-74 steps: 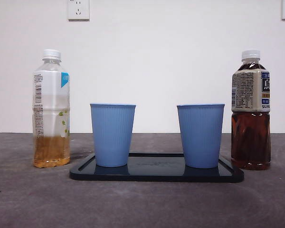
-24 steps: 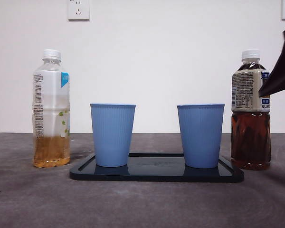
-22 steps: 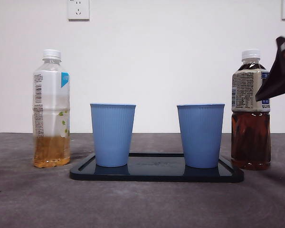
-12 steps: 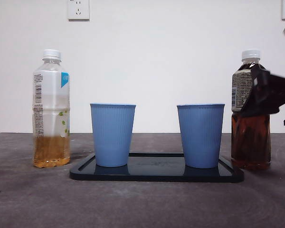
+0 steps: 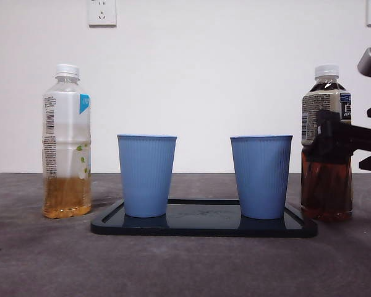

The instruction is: Pour the drink into the cup

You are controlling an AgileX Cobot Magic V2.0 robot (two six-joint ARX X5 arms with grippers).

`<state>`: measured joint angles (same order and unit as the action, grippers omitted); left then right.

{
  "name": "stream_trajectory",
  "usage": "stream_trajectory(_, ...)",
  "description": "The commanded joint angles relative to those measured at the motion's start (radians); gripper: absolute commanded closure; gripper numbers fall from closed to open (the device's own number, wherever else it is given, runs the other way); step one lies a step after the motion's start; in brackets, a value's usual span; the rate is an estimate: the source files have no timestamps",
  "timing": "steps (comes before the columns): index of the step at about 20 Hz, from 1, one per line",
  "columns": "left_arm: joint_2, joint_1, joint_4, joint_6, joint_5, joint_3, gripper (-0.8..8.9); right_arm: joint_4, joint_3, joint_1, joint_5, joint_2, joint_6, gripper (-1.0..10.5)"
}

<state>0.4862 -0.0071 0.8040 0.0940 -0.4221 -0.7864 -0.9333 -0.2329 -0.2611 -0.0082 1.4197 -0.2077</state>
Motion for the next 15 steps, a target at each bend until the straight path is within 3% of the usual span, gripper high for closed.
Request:
stream_trajectory(1, 0.003, -0.001, -0.011, -0.012, -0.005, -0.019, 3.41, -0.037, -0.027, -0.002, 0.0, 0.065, 0.018, 4.6)
stream_trajectory(7, 0.003, -0.001, -0.011, -0.012, -0.005, -0.019, 3.41, -0.134, -0.081, 0.01, 0.008, 0.169, 0.019, 4.7)
stream_trajectory(12, 0.003, -0.001, -0.011, -0.012, -0.005, -0.019, 3.41, -0.137, -0.098, 0.01, 0.009, 0.188, 0.037, 6.8)
stream_trajectory(15, 0.003, -0.001, -0.011, -0.012, -0.005, -0.019, 3.41, -0.136, -0.098, 0.01, 0.01, 0.185, 0.037, 7.4)
